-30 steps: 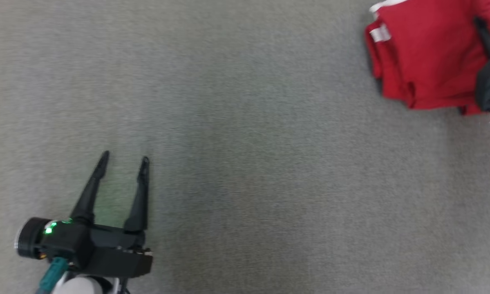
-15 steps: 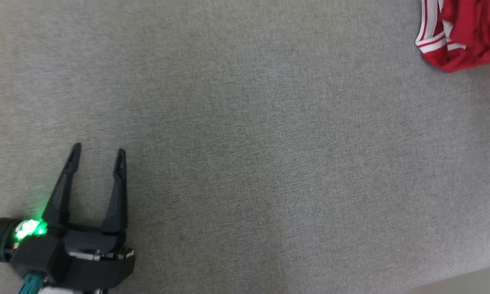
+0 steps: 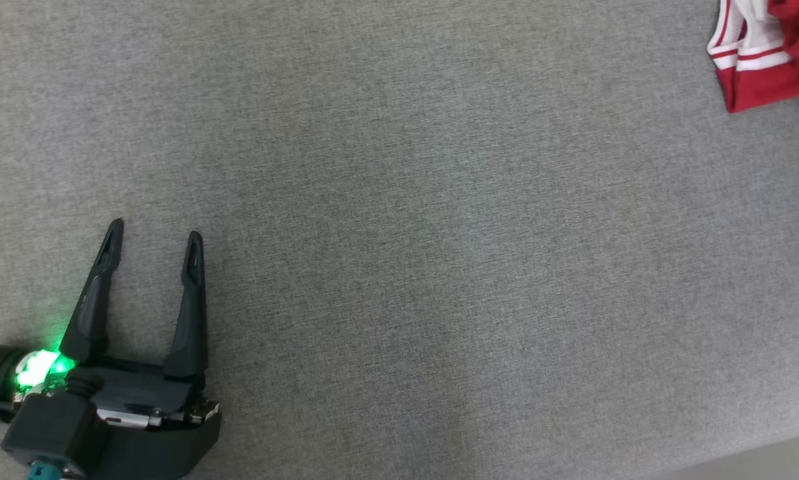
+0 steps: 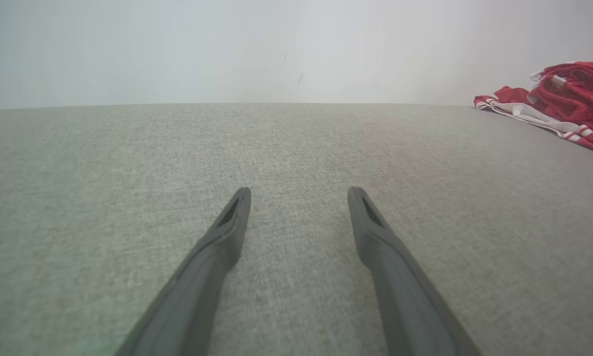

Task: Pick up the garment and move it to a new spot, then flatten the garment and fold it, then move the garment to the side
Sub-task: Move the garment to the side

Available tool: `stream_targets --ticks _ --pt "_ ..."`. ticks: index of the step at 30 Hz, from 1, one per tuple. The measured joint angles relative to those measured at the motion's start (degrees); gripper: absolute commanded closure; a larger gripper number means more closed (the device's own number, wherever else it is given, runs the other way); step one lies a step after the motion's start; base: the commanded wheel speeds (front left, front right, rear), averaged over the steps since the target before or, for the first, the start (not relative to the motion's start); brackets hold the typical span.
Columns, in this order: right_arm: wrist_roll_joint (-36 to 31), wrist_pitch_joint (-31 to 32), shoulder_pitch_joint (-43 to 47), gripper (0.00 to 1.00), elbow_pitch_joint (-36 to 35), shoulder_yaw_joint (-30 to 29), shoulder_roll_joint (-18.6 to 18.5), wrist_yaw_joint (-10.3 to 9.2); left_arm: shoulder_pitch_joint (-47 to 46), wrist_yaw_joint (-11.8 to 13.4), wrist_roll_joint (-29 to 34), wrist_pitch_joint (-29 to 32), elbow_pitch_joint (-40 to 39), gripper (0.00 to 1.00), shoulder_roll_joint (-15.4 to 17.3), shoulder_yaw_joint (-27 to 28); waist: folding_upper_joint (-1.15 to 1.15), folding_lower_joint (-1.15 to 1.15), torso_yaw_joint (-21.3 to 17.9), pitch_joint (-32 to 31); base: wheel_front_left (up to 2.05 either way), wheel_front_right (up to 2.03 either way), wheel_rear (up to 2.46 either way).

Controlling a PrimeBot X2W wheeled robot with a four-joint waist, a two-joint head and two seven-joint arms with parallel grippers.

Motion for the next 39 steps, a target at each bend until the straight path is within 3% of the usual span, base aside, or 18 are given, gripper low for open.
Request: stream_targets --ticks 12,18,28,39 --pt "-3.44 -10.25 -0.46 0.0 2.18 -4.1 3.43 0.0 0.82 -0.21 -0.29 0.29 3.65 0.0 -2.56 1.14 0.02 0.03 1.65 -5.23 0.0 0.0 0.0" --pt "-1.94 -15.43 3.68 0.0 0.16 -4.49 7.9 0.0 4.15 -0.21 -0.6 0.49 4.89 0.0 -3.96 2.92 0.02 0.02 2.72 -10.86 0.0 0.0 0.0" --pt "-0.62 -18.03 18.18 0.0 -10.5 -8.93 16.01 0.0 8.92 -0.21 -0.62 0.49 6.35 0.0 -5.54 5.2 0.02 0.01 4.94 -21.44 0.0 0.0 0.0" --pt "-1.26 -18.14 43.81 0.0 -30.16 -18.82 24.1 0.0 12.18 -0.21 -0.71 0.49 7.66 0.0 -6.36 5.56 0.01 0.0 9.06 -29.78 0.0 0.0 0.0"
